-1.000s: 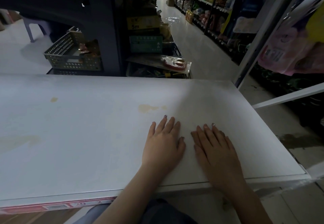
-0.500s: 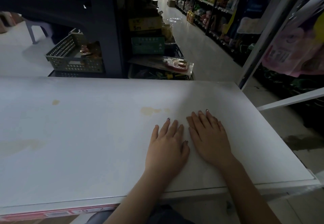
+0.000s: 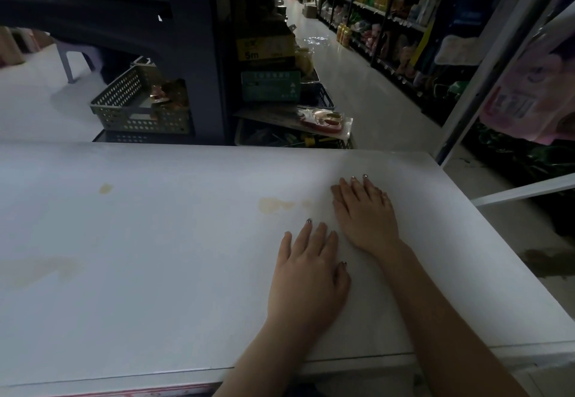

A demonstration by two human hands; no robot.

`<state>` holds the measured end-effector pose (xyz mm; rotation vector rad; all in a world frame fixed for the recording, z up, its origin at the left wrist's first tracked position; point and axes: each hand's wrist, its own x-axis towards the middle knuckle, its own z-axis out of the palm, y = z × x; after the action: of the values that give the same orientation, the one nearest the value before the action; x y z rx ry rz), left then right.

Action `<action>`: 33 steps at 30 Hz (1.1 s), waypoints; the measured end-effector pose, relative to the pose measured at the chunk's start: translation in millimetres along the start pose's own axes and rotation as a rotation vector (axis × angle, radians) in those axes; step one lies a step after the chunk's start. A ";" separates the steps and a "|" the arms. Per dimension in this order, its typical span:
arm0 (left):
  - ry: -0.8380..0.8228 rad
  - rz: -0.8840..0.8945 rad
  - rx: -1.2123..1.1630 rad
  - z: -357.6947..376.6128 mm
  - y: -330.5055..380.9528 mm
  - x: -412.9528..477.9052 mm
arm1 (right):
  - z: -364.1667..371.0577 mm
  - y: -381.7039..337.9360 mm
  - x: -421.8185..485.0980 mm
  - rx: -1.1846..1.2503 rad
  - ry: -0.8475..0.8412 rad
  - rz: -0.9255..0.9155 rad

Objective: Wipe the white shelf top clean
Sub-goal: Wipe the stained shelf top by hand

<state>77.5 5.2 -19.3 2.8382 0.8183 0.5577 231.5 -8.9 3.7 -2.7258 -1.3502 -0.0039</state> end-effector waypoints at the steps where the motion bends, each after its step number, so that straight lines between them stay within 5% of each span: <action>1: 0.000 0.000 -0.003 -0.3 -0.2 0.1 | 0.6 -0.7 4.2 0.007 0.003 0.000; 33: 0.057 -0.002 -0.006 6.2 1.9 1.4 | -2.0 -24.4 108.2 0.072 -0.031 0.008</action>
<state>81.9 4.2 -24.2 2.8276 0.8277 0.6428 277.9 91.5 12.9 -2.6824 -1.3207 0.0861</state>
